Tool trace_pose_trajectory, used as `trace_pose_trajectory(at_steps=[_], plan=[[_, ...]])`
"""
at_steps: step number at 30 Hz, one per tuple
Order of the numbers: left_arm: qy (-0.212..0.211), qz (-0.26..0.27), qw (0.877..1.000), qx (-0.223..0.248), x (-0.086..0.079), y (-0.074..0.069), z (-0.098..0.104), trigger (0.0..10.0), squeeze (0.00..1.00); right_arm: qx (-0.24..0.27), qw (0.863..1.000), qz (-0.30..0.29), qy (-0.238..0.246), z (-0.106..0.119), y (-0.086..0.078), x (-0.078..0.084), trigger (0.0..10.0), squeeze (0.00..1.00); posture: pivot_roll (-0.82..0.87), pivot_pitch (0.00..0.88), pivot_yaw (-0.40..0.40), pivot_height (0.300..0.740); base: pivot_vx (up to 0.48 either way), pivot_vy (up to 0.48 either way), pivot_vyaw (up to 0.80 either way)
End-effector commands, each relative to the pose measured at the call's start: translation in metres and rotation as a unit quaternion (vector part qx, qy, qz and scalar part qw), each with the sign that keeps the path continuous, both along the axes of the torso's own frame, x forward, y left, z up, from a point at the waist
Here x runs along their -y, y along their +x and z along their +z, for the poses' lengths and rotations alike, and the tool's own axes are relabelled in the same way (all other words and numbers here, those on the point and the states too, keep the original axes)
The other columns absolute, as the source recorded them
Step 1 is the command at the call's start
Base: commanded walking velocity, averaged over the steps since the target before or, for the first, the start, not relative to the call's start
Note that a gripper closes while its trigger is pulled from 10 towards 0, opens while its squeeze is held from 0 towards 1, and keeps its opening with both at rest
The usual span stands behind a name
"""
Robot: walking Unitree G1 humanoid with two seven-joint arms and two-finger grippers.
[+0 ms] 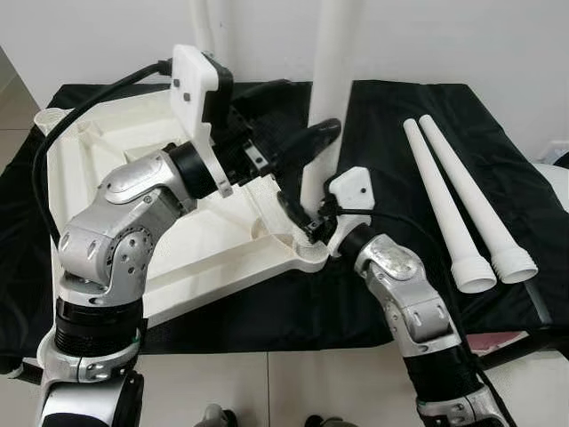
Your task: Building children table
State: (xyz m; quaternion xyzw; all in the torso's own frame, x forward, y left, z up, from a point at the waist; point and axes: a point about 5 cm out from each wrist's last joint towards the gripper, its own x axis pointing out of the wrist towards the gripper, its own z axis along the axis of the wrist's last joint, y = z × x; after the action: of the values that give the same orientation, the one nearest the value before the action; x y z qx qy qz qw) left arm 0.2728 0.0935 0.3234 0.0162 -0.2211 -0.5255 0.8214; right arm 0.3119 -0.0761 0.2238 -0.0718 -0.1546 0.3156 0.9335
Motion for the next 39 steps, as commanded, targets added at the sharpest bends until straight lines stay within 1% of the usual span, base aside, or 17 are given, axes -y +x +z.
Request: trace_pose_trajectory(at_steps=[1,9,10,11,12,13,14,15,16,18,29,30,33,34,35,36,39], plan=[[0.013,-0.022,1.000,0.008,0.002,-0.006,-0.001,10.0,0.00,0.010,1.000,0.005,0.009,0.004,0.001,0.001,10.0,0.00,0.02,0.123,-0.009,0.740,0.000,0.000,0.00],[0.020,0.036,0.999,-0.001,0.010,0.008,-0.002,10.0,0.00,0.026,0.999,0.035,-0.020,0.002,-0.004,-0.012,10.0,0.00,0.03,0.119,-0.018,0.740,0.000,0.000,0.00],[0.018,0.053,0.998,-0.007,0.011,0.012,-0.003,8.4,0.00,0.028,0.998,0.041,-0.023,0.001,-0.006,-0.017,10.0,0.00,0.03,0.118,-0.018,0.740,0.000,0.000,0.00],[0.016,0.060,0.998,-0.010,0.012,0.014,-0.003,8.4,0.00,0.029,0.998,0.043,-0.023,0.001,-0.007,-0.018,10.0,0.00,0.03,0.118,-0.018,0.740,0.000,0.000,0.00],[0.015,0.064,0.998,-0.012,0.012,0.015,-0.004,4.5,0.00,0.029,0.998,0.043,-0.023,0.001,-0.007,-0.019,10.0,0.00,0.03,0.118,-0.018,0.740,0.000,0.000,0.00],[0.014,0.067,0.998,-0.017,0.011,0.015,-0.004,4.5,0.00,0.028,0.998,0.042,-0.022,0.000,-0.007,-0.019,10.0,0.00,0.03,0.117,-0.017,0.740,0.000,0.000,0.00],[0.014,0.067,0.998,-0.019,0.011,0.015,-0.005,3.1,0.00,0.027,0.999,0.039,-0.020,0.000,-0.007,-0.018,10.0,0.00,0.03,0.117,-0.017,0.740,0.000,0.000,0.00],[0.013,0.067,0.997,-0.020,0.010,0.015,-0.005,3.1,0.00,0.026,0.999,0.037,-0.018,0.000,-0.007,-0.018,10.0,0.00,0.03,0.117,-0.017,0.740,0.000,0.000,0.00],[0.011,0.066,0.998,-0.022,0.010,0.015,-0.005,0.7,0.00,0.025,0.999,0.035,-0.016,0.000,-0.007,-0.018,10.0,0.00,0.03,0.117,-0.016,0.740,0.000,0.000,0.00],[0.007,0.061,0.998,-0.025,0.008,0.014,-0.005,0.0,0.00,0.024,0.999,0.030,-0.013,-0.001,-0.006,-0.016,10.0,0.00,0.02,0.115,-0.014,0.740,0.000,0.000,0.00],[-0.005,0.004,0.999,-0.038,0.008,0.000,-0.012,0.0,0.00,0.057,0.997,0.008,-0.045,0.002,-0.007,-0.014,10.0,0.00,0.02,0.112,-0.016,0.740,0.000,0.000,0.00],[-0.001,0.002,0.999,-0.032,0.009,-0.001,-0.012,0.0,0.00,0.061,0.997,0.016,-0.051,0.003,-0.008,-0.017,10.0,0.22,0.02,0.110,-0.018,0.740,0.000,0.000,0.00],[0.002,0.001,1.000,-0.029,0.010,-0.001,-0.012,0.0,0.00,0.063,0.996,0.022,-0.053,0.004,-0.010,-0.018,10.0,0.22,0.02,0.110,-0.018,0.740,0.000,0.000,0.00],[0.007,0.004,1.000,-0.026,0.010,-0.001,-0.013,0.0,0.00,0.066,0.996,0.027,-0.054,0.005,-0.011,-0.020,10.0,1.00,0.02,0.108,-0.020,0.740,0.000,0.000,0.00],[0.007,0.004,1.000,-0.026,0.010,-0.001,-0.013,0.0,0.00,0.066,0.996,0.027,-0.054,0.005,-0.011,-0.020,10.0,1.00,0.02,0.108,-0.020,0.740,0.000,0.000,0.00],[0.016,0.013,1.000,-0.019,0.010,0.000,-0.013,0.0,0.00,0.074,0.995,0.032,-0.050,0.010,-0.013,-0.021,10.0,0.00,0.02,0.106,-0.024,0.740,0.000,0.000,0.00],[0.025,0.032,0.999,-0.010,0.008,0.003,-0.012,0.0,0.00,0.088,0.994,0.046,-0.040,0.021,-0.020,-0.021,10.0,0.00,0.03,0.104,-0.026,0.740,0.000,0.000,0.00]])
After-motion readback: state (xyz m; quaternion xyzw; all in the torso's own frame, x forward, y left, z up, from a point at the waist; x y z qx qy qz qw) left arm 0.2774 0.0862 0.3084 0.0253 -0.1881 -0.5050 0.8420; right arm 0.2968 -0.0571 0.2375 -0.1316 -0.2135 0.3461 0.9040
